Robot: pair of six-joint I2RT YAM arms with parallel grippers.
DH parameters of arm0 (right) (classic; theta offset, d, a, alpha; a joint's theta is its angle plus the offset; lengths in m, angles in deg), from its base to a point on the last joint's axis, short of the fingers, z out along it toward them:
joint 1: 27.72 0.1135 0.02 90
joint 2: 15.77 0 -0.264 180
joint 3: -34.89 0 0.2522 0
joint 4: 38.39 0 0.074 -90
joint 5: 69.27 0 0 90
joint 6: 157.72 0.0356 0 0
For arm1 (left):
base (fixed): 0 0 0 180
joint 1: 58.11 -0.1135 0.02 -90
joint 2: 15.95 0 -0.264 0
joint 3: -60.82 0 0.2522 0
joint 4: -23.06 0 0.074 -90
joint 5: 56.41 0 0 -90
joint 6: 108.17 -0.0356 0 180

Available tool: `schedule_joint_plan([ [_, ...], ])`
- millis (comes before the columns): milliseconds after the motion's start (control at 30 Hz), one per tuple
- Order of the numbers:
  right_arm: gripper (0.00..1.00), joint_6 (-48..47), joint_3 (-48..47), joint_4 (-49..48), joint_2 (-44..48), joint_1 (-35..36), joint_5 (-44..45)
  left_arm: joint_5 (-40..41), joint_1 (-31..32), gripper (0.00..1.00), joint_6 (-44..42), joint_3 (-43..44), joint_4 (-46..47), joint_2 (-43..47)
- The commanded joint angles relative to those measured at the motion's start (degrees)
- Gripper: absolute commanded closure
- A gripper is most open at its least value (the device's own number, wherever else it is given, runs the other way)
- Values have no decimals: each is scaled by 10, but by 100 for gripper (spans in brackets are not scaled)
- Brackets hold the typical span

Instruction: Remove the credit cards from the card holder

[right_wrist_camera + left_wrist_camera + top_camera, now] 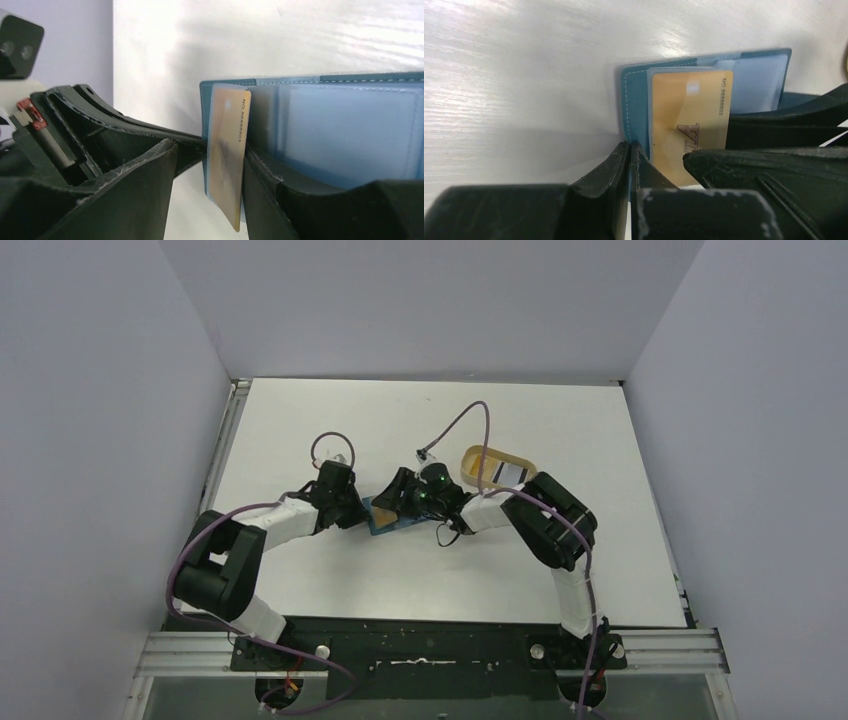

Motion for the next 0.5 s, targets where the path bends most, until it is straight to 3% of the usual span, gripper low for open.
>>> schedule_joint_plan([
  [0, 50, 16, -22, -57, -42, 12, -36, -16, 7, 100, -14, -3, -41, 2],
  [467, 50, 25, 22, -73, 17, -25, -82, -15, 6, 100, -17, 1, -47, 2],
])
